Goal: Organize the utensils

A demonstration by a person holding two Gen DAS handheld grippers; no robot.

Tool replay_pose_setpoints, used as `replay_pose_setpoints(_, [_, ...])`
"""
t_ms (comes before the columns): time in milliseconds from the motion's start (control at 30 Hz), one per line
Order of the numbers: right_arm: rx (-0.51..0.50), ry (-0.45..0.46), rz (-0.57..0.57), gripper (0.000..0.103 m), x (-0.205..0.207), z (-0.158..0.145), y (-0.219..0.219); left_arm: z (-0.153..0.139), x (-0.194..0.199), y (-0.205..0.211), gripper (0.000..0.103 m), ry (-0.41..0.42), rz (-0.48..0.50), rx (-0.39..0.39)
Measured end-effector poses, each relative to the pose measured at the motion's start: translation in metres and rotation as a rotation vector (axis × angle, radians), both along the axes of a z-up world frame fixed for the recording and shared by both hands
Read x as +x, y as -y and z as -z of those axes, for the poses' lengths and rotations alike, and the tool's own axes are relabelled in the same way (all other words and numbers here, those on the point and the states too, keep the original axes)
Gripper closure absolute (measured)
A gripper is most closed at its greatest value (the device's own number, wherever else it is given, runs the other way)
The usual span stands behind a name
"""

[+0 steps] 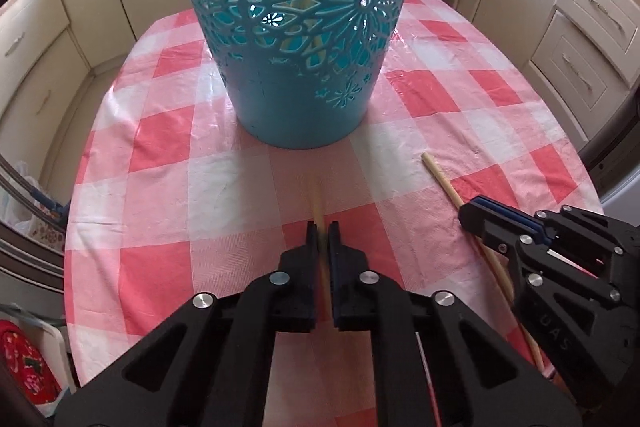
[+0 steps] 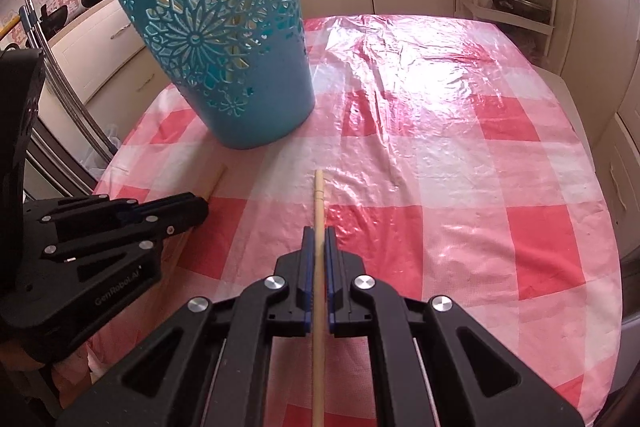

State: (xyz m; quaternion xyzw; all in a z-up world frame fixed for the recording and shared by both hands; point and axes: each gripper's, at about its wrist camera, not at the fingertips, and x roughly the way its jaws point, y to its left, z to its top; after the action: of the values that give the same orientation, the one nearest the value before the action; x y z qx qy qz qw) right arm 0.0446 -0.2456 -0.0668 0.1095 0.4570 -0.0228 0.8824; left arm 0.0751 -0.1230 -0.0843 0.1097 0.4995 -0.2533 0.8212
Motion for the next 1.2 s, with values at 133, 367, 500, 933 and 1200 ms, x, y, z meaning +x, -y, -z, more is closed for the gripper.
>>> replay_pose_setpoints(133, [-0.013,0.009,-0.007,0.097,0.002,0.001,-0.003,-0.01,0.002,-0.021,0.099,-0.052,-0.016,-0.059])
replay_pose_setpoints(367, [-0.015,0.019,-0.01,0.097,0.002,0.002,-0.004,-0.078,-0.015,-0.078,0.099,-0.061,-0.058,-0.287])
replay_pose_setpoints(500, [-0.008,0.019,-0.003,0.097,0.001,0.002,-0.003,-0.144,-0.007,-0.094,0.099,0.035,-0.067,-0.389])
replay_pose_setpoints(933, [0.026,0.024,0.004,0.097,0.002,0.002,0.001,-0.244,0.092,-0.021,0.099,0.409,-0.147,-0.495])
replay_pose_setpoints(1200, [0.067,0.019,0.007,0.097,0.004,0.002,0.006,-0.204,0.126,0.006,0.099,0.448,-0.219,-0.462])
